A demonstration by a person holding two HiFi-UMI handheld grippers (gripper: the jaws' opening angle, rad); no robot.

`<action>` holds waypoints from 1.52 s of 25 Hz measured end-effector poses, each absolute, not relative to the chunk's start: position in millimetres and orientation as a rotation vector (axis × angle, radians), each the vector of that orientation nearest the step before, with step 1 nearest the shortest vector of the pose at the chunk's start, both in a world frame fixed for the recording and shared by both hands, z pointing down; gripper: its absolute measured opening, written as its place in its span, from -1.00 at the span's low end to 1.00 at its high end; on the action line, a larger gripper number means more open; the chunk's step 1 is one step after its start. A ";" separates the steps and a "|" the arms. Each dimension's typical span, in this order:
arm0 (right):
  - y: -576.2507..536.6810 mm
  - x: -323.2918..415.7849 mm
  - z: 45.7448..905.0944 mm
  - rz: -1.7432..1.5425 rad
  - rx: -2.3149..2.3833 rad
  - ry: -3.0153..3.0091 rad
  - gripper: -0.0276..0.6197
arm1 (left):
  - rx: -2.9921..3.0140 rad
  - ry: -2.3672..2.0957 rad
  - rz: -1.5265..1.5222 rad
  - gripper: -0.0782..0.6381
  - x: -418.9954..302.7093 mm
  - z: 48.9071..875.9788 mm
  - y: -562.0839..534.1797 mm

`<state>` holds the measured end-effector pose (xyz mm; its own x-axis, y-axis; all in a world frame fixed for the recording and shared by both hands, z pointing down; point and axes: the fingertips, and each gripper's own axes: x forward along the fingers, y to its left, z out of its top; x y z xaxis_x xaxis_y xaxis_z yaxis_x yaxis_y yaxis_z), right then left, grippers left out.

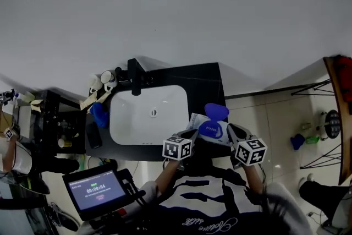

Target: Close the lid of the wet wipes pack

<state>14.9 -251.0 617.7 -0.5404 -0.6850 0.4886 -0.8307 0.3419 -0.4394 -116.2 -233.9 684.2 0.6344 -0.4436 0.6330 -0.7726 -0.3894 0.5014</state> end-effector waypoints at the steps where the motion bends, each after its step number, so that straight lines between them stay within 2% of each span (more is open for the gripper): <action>1: -255.7 19.6 623.5 0.966 1.373 -2.366 -0.92 | 2.037 -0.930 0.530 -0.78 -113.5 687.2 -231.1; 14: -318.7 51.8 668.9 0.974 1.267 -2.262 -0.92 | 2.003 -0.830 0.548 -0.78 -94.8 690.7 -219.8; 23: -269.3 16.3 641.3 0.931 1.156 -2.381 -0.92 | 2.005 -0.833 0.556 -0.78 -94.5 689.3 -222.7; 30: -236.2 -24.7 651.1 0.904 1.036 -2.356 -0.92 | 1.989 -0.839 0.546 -0.78 -104.0 689.3 -231.9; 38: -218.9 -29.9 667.3 0.823 0.950 -2.216 -0.92 | 1.977 -0.889 0.508 -0.78 -106.7 681.9 -223.7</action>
<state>-29.9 -218.9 667.3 -0.5742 -0.4123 0.7073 -0.7740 0.5550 -0.3049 -106.7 -223.7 681.9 0.6596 -0.3895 0.6428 -0.7515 -0.3533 0.5571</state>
